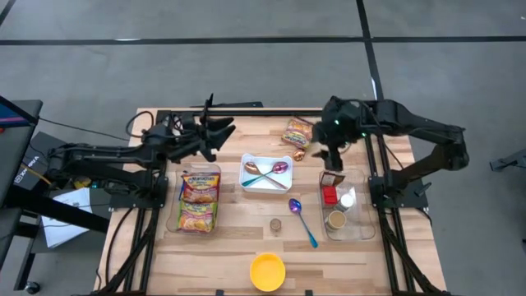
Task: Pick & Place Food Item
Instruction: Put the green noodle pack into the left transparent bin
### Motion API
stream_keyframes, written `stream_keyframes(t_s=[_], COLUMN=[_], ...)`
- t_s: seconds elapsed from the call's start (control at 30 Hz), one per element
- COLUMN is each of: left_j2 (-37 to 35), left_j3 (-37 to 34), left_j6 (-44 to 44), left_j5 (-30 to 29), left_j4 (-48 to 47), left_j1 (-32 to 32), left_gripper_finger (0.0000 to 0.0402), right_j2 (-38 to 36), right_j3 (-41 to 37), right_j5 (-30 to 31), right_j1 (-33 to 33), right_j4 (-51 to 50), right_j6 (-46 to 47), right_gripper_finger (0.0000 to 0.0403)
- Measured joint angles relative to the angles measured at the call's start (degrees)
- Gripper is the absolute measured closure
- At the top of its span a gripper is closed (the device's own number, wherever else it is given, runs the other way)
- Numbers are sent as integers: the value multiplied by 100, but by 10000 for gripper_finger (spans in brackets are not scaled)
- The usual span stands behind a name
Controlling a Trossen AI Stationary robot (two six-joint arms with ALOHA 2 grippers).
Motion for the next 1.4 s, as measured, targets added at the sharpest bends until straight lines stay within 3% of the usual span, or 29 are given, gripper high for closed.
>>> stream_keyframes(t_s=[0.33, 0.6, 0.87, 1.1, 1.4], left_j2=[-655, -1109, -1130, -1143, -1146], left_j3=[14, 14, 11, 11, 11], left_j6=[105, 445, 433, 426, 437], left_j5=[-40, -286, -337, -337, -338], left_j4=[-885, -1131, -1379, -1458, -1458], left_j1=[0, 0, 0, -11, -11], left_gripper_finger=[214, 215, 215, 215, 215], right_j2=[660, 1572, 2546, 3296, 3478], right_j3=[-182, -777, -802, -802, -804], right_j5=[-27, -518, -510, -504, -640], right_j1=[-1102, -1813, -2339, -2873, -3168], right_j4=[-78, 756, 1637, 1764, 1861], right_j6=[-461, -1094, -1303, -1331, -1349], right_gripper_finger=[184, 184, 184, 184, 185])
